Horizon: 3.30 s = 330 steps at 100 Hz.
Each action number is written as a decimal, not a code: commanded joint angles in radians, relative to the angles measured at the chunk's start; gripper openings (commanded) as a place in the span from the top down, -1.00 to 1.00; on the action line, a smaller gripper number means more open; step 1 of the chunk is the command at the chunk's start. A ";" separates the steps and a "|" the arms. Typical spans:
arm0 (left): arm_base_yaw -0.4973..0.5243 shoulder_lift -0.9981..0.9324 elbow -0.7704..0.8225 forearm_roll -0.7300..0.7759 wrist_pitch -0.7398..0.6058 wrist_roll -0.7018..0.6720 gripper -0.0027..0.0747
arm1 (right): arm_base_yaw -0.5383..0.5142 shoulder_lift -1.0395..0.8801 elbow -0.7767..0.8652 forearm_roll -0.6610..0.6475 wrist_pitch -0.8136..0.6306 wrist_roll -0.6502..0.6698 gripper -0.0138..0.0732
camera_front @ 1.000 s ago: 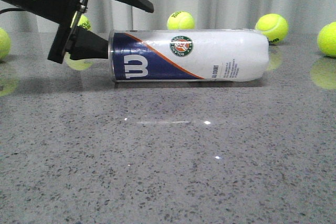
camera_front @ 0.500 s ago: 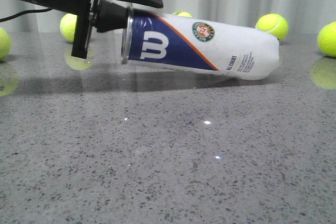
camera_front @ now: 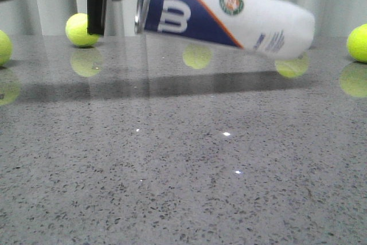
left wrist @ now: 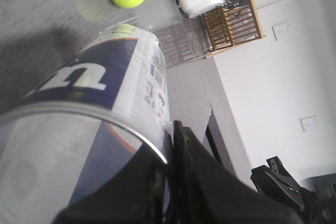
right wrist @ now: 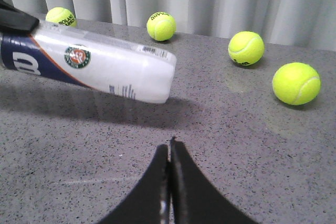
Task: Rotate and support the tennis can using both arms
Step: 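Lift the blue end with the left gripper, tilting the can upright, then set the can upright on its white end with the left gripper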
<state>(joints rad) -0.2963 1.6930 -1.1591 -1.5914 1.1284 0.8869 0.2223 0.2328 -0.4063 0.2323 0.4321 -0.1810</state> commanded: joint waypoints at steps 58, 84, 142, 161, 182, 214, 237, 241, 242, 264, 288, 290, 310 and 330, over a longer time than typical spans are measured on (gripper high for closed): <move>-0.190 -0.206 -0.630 1.211 0.079 -0.619 0.98 | -0.004 0.008 -0.024 0.008 -0.076 -0.001 0.84; -0.377 -0.211 -0.701 1.551 0.148 -0.756 0.98 | -0.004 0.008 -0.024 0.008 -0.076 -0.001 0.84; -0.420 -0.101 -0.695 1.548 0.148 -0.753 0.98 | -0.004 0.008 -0.024 0.008 -0.076 -0.001 0.84; -0.420 -0.082 -0.695 1.548 0.148 -0.753 0.95 | -0.004 0.008 -0.024 0.008 -0.076 -0.001 0.84; -0.420 -0.082 -0.695 1.547 0.148 -0.753 0.31 | -0.004 0.008 -0.024 0.008 -0.076 -0.001 0.84; -0.420 -0.055 -0.800 1.547 0.085 -0.736 -0.34 | -0.004 0.008 -0.024 0.008 -0.076 -0.001 0.84; -0.420 0.041 -0.885 1.579 0.069 -0.723 -0.32 | -0.004 0.008 -0.024 0.008 -0.076 -0.001 0.84; -0.420 0.053 -0.901 1.585 0.067 -0.723 -0.32 | -0.004 0.008 -0.024 0.008 -0.076 -0.001 0.84; -0.420 0.053 -0.904 1.586 0.067 -0.723 -0.32 | -0.004 0.008 -0.024 0.008 -0.076 -0.001 0.84; -0.420 0.059 -0.923 1.626 0.065 -0.723 -0.32 | -0.004 0.008 -0.024 0.008 -0.076 -0.001 0.84; -0.420 0.059 -0.923 1.626 0.063 -0.723 -0.32 | -0.004 0.008 -0.024 0.008 -0.076 -0.001 0.84; -0.420 0.059 -0.923 1.626 0.063 -0.723 -0.32 | -0.004 0.008 -0.024 0.008 -0.076 -0.001 0.84; -0.420 0.059 -0.923 1.626 0.063 -0.723 -0.29 | -0.004 0.008 -0.024 0.008 -0.076 -0.001 0.84; -0.420 0.059 -0.923 1.626 0.060 -0.723 -0.24 | -0.004 0.008 -0.024 0.008 -0.076 -0.001 0.84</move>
<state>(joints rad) -0.7167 1.8016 -2.0491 0.0344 1.2404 0.1665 0.2223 0.2328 -0.4063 0.2323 0.4327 -0.1810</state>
